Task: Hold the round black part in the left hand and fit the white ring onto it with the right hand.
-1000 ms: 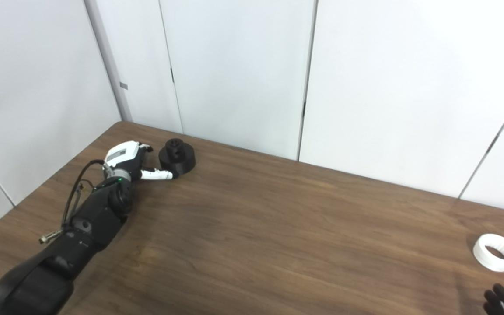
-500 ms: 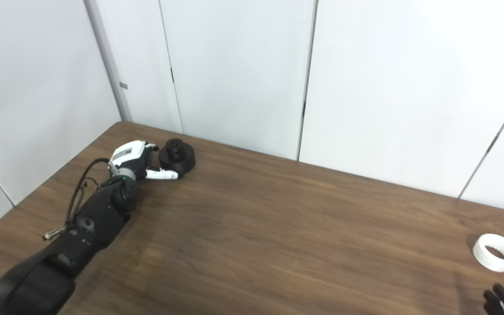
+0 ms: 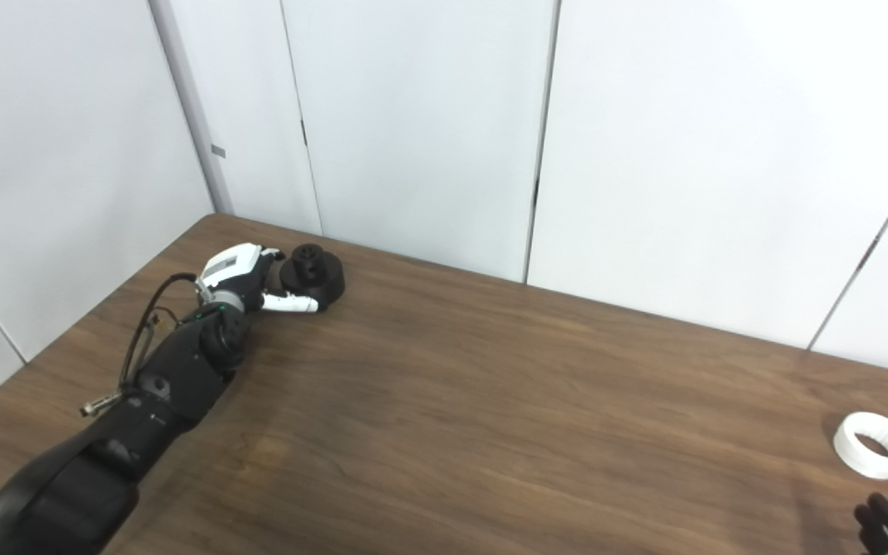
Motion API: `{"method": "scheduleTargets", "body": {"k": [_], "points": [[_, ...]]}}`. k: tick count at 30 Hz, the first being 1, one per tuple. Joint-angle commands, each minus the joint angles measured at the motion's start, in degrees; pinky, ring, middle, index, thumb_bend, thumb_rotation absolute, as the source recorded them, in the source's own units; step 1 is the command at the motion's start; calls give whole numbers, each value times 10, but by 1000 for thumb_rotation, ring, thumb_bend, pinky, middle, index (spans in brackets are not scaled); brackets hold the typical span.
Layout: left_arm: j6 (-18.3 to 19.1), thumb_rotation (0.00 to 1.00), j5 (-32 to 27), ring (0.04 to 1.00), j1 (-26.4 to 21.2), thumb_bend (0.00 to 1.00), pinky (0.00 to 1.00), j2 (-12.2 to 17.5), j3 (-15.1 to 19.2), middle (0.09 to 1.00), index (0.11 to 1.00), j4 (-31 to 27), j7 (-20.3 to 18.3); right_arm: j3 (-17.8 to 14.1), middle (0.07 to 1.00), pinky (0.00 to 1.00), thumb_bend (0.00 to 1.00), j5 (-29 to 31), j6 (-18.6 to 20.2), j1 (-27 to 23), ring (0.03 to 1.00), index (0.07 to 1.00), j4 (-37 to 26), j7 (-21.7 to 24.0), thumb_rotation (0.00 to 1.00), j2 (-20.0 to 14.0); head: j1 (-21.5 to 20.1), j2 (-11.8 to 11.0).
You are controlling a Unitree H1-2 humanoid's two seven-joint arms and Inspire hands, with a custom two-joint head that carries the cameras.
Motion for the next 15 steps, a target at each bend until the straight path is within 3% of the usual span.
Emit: {"method": "scheduleTargets", "body": {"k": [1, 15], "points": [[-10, 544, -3, 1000, -39, 1000, 1000, 7, 4, 1000, 898, -9, 9, -1, 949, 993, 741, 0, -11, -5, 977, 947, -23, -3, 1000, -3, 0, 1], [-10, 536, -8, 1000, -55, 1000, 1000, -2, -9, 988, 870, 4, 14, 2, 950, 958, 716, -3, -5, -4, 965, 946, -34, -6, 1000, 1, -3, 3]]}}
